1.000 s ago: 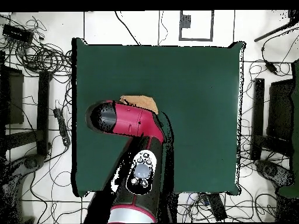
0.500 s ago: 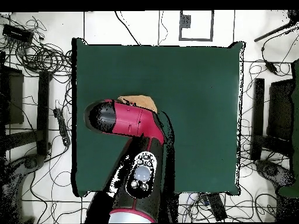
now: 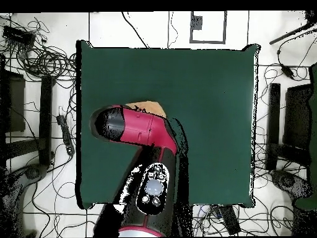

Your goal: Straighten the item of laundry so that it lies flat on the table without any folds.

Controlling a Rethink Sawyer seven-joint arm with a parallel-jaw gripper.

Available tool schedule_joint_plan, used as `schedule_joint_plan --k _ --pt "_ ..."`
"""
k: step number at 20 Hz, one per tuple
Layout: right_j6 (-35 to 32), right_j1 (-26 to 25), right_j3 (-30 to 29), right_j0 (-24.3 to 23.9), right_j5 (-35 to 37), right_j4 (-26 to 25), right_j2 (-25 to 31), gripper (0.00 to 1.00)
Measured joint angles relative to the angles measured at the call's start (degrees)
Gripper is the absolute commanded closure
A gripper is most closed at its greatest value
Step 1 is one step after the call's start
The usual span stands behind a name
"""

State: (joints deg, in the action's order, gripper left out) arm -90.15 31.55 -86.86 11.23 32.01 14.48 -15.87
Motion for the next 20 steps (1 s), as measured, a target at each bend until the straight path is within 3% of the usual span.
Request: schedule_joint_plan --k 11,20 --pt "0.0 5.5 -0.4 -0.3 8.0 0.0 0.0 1.00" --pt "0.0 6.9 2.0 -1.3 16.4 -0.1 0.0 1.00"
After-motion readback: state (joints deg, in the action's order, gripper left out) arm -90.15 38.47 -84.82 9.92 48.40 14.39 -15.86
